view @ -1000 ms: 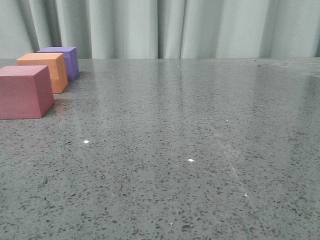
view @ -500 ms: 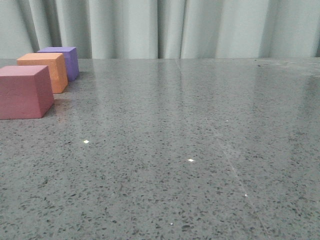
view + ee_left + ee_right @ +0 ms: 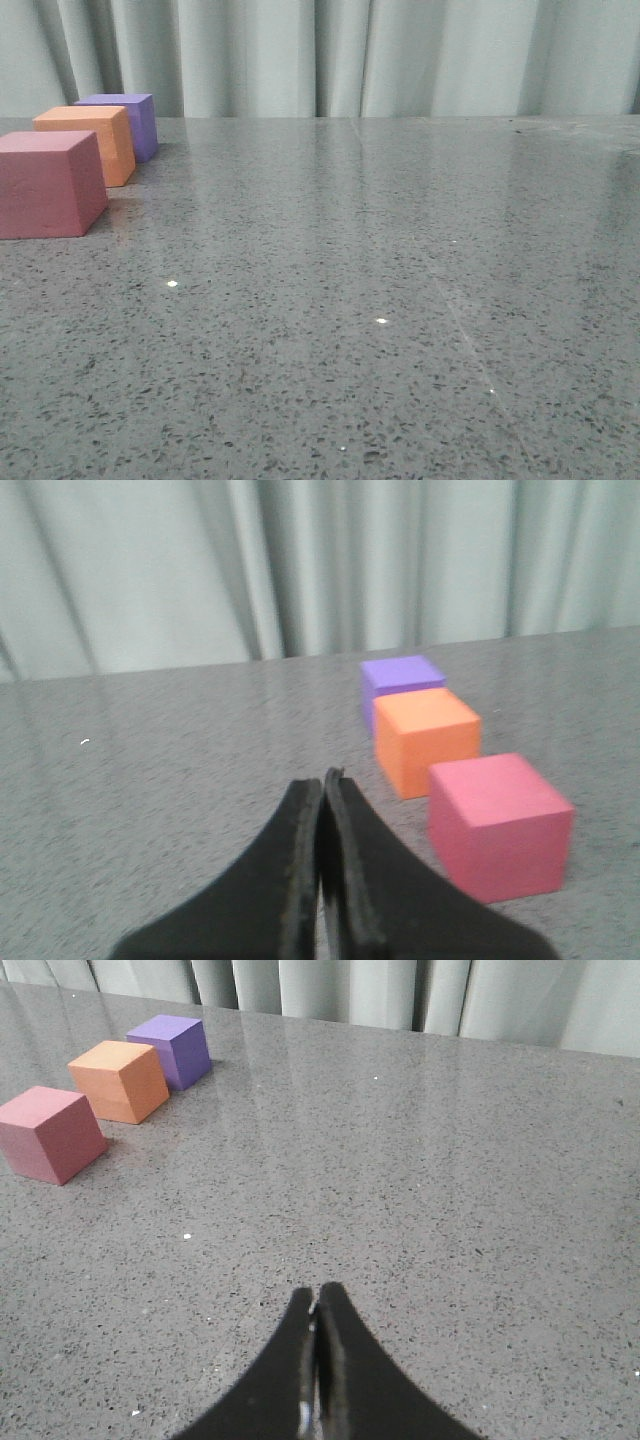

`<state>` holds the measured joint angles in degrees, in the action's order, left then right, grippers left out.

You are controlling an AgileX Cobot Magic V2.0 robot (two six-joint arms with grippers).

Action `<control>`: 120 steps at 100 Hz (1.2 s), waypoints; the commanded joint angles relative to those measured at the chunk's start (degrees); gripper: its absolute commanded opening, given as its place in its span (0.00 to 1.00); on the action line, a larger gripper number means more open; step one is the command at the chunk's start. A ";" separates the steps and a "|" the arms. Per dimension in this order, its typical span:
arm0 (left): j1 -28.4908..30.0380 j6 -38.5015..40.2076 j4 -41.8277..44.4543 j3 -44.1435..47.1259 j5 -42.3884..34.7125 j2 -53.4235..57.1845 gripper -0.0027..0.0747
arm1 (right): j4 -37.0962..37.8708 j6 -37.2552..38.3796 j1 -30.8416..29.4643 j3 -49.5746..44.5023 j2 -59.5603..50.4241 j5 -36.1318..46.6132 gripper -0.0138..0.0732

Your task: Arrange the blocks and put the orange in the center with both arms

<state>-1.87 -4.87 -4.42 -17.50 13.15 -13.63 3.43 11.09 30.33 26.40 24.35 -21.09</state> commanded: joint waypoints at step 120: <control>4.78 5.94 1.17 18.68 -9.27 15.76 0.01 | 0.66 -0.58 -0.05 1.40 0.19 4.57 0.03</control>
<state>2.80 0.30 -3.27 0.07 8.15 0.21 3.43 11.09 30.33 26.40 24.26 -21.09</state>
